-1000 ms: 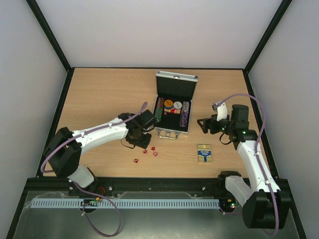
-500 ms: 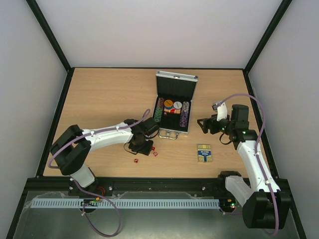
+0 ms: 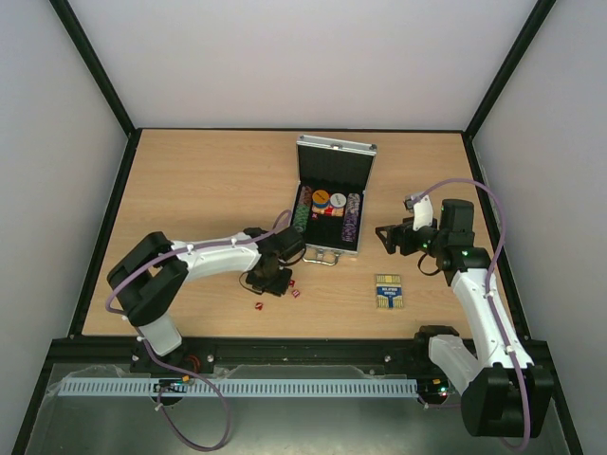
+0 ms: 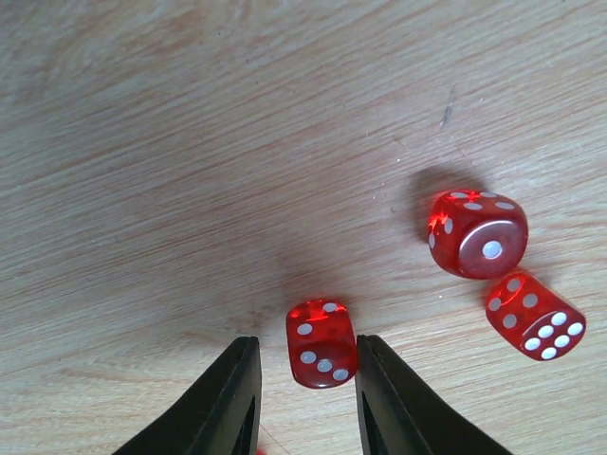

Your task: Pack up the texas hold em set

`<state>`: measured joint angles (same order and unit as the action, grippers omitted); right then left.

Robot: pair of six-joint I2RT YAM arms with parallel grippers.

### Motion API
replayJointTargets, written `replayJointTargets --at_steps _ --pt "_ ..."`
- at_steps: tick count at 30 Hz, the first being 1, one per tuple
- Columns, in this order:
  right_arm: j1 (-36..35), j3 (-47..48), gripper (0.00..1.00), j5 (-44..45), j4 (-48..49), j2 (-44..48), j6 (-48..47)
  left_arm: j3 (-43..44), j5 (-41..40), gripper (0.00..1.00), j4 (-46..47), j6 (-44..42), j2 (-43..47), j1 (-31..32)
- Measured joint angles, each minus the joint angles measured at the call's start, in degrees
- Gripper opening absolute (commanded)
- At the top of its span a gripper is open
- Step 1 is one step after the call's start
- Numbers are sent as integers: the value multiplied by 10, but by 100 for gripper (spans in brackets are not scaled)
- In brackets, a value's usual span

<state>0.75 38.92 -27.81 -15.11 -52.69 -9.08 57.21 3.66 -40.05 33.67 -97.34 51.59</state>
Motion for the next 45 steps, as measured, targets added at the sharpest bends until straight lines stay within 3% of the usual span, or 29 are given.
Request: replayJointTargets --at_steps 45 --pt "0 0 92 0 0 2 -2 46 -23 14 -38 -22 -21 0"
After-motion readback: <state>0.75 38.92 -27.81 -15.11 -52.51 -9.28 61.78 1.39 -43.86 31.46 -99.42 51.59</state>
